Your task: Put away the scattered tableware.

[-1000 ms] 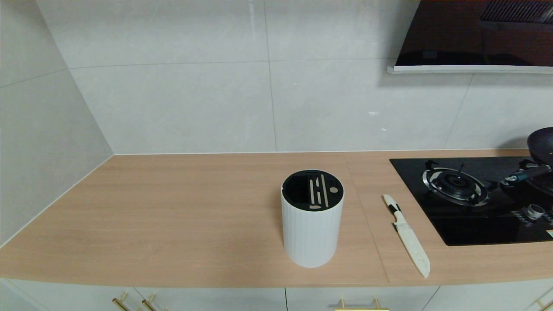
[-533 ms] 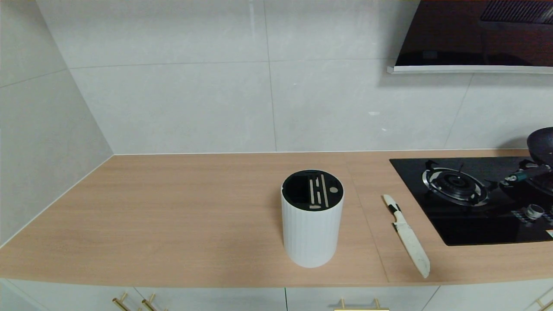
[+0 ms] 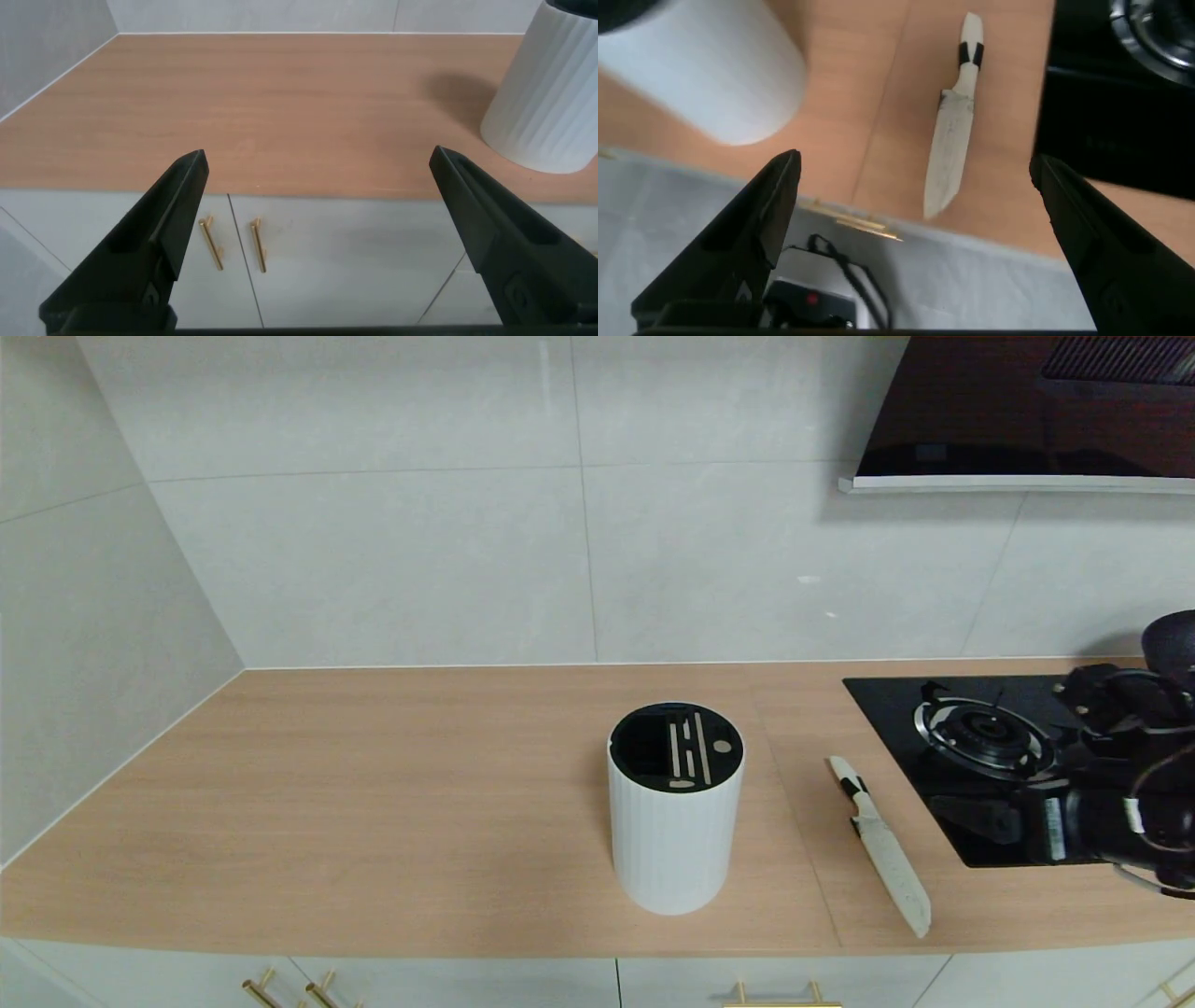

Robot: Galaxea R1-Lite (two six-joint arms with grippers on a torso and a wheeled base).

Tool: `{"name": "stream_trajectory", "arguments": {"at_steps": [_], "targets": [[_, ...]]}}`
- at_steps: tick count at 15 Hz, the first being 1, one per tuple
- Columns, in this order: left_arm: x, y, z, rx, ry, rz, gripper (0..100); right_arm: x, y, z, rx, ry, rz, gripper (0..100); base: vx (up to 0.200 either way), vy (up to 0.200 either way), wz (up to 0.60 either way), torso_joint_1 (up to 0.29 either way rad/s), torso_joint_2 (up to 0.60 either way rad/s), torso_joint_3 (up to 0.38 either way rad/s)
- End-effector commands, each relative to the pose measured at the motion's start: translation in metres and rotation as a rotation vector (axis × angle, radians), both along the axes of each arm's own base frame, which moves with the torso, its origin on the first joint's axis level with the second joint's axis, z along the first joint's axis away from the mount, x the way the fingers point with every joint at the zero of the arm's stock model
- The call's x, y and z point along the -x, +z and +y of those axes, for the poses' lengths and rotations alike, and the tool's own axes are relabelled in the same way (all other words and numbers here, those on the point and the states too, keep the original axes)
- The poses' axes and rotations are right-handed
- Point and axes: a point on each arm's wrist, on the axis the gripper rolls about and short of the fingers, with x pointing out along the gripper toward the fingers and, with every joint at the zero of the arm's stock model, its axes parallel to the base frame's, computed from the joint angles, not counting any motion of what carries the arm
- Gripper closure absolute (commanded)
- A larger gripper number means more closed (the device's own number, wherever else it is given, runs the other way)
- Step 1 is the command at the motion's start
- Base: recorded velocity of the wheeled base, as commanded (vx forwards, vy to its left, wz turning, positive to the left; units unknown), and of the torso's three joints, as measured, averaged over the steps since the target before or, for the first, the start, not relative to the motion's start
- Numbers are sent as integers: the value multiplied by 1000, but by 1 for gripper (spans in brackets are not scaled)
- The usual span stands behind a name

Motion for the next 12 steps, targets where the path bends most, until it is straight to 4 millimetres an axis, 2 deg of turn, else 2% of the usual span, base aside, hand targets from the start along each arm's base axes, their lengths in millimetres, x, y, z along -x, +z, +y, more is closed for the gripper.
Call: {"name": "stream_trajectory", "arguments": {"at_steps": [1, 3, 4, 5, 7, 12], "targets": [[0, 0, 0, 1, 1, 0, 0, -49, -55, 19, 70, 1, 144, 0, 0, 0, 0, 0, 0, 0], [0, 0, 0, 1, 1, 0, 0, -67, -78, 23, 74, 0, 159, 0, 0, 0, 0, 0, 0, 0], [0, 0, 0, 1, 1, 0, 0, -67, -78, 23, 74, 0, 159, 0, 0, 0, 0, 0, 0, 0], [0, 0, 0, -1, 1, 0, 0, -85, -109, 26, 89, -21, 159, 0, 0, 0, 0, 0, 0, 0], [0, 0, 0, -1, 1, 0, 0, -98, -131, 26, 110, -63, 136, 0, 0, 0, 0, 0, 0, 0], [0, 0, 0, -1, 1, 0, 0, -116, -162, 15, 100, -116, 96, 0, 0, 0, 0, 0, 0, 0]]}}
